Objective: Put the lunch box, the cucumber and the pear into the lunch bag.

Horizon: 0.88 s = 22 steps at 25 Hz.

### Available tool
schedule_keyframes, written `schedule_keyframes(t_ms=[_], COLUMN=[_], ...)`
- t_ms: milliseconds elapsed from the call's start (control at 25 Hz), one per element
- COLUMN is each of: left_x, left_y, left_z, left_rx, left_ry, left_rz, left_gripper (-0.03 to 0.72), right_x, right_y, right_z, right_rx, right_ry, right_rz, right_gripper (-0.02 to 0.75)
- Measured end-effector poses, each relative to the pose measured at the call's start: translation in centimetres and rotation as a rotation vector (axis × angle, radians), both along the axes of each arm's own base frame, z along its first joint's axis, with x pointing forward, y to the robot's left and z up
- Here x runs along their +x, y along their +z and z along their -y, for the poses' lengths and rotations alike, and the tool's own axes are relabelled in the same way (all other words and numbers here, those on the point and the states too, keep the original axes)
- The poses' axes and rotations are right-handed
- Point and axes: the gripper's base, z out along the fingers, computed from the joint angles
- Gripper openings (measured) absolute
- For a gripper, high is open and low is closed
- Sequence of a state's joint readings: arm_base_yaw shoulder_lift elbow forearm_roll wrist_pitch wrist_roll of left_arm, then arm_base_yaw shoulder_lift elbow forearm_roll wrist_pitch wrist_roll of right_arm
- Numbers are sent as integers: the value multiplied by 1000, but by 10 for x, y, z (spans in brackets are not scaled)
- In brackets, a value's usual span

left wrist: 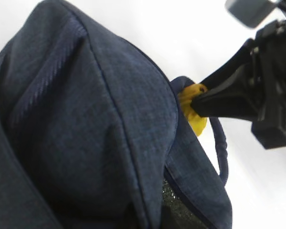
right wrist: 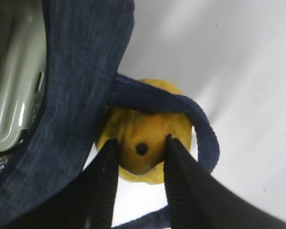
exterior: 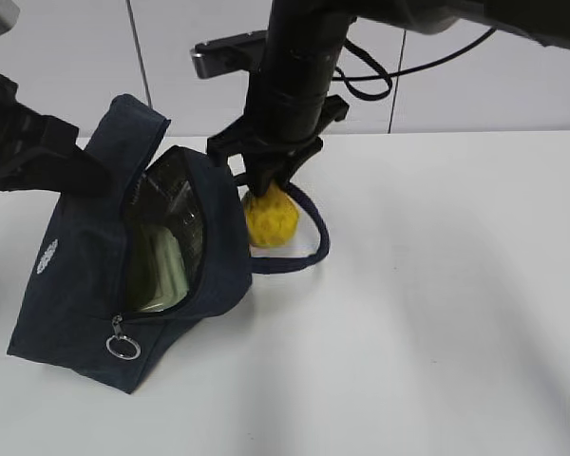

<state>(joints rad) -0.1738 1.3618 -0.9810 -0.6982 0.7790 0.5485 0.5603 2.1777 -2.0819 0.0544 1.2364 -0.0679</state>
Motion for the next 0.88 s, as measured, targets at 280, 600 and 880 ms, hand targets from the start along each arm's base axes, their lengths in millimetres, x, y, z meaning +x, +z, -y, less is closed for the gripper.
schedule_keyframes(t_ms=[280,600,880], left_x=[0,0,1], left_y=[0,0,0], left_z=[0,0,-1], left_rx=[3,4,5], left_ry=[-1,-1,5], left_rz=[1,1,9], left_gripper=[22,22,22], right_x=[6,5,4], right_y=[37,53,53], right_z=[0,-2,-3], right_rx=[45,86,105], right_ry=[-26,-32,-30], right_rz=[111,142,128], right_gripper=[244,243,242])
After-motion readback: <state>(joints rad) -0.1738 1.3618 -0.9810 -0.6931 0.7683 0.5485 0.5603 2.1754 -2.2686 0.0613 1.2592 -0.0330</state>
